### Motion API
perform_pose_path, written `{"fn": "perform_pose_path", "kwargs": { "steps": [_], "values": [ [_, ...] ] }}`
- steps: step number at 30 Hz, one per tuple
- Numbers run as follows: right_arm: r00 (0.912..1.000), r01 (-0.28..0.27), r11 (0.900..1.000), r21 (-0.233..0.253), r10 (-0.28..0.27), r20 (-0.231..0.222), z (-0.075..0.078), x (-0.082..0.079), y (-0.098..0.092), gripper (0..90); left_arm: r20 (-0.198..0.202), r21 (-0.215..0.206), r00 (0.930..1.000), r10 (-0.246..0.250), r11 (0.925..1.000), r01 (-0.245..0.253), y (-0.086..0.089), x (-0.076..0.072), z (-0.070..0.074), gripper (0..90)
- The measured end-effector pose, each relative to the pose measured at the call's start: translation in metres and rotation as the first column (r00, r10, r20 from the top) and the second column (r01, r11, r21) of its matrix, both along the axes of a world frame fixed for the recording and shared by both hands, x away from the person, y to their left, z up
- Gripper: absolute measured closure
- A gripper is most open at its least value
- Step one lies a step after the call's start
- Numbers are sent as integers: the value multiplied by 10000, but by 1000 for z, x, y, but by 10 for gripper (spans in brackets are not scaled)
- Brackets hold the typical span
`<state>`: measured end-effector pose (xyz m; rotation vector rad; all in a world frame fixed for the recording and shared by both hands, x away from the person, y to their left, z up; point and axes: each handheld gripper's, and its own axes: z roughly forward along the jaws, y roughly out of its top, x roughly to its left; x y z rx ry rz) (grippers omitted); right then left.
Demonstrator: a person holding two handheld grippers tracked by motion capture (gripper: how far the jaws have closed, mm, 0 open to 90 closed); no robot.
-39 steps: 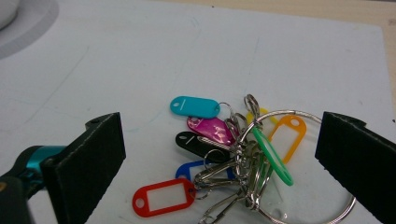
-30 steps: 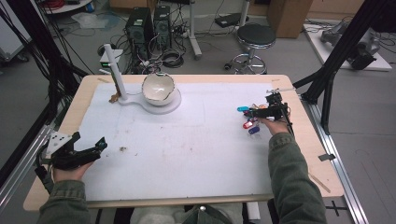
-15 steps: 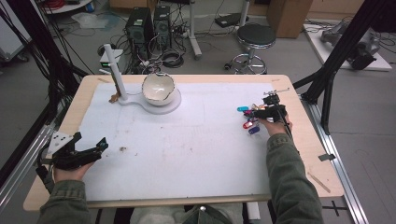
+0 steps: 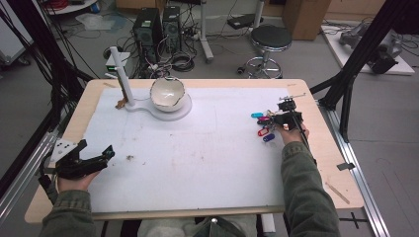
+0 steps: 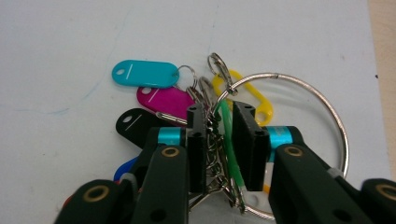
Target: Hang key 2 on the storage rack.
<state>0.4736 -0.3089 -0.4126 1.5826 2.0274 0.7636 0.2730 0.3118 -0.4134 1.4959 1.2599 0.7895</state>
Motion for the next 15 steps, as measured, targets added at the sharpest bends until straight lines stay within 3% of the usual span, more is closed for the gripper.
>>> {"fn": "perform_pose_path", "kwargs": {
  "steps": [1,2,3,7,15],
  "values": [
    [9997,89,9999,121,-92,214,5,-1,-1,877,19,12,10000,-1,10000,1,0,0,0,34],
    [10000,1,9978,660,-6,75,7,-1,-5,877,24,5,10000,-10,10000,10,0,0,0,34],
    [10000,-28,9975,710,31,-37,8,-1,-5,878,19,-16,10000,-6,10000,6,0,0,0,34],
    [9989,-30,9981,608,58,-455,5,-1,-6,880,32,-11,10000,-2,10000,2,0,0,0,34],
    [9990,-294,9985,462,310,-334,9,-4,-2,880,57,-27,10000,7,10000,-7,0,0,0,34]
  ]
}}
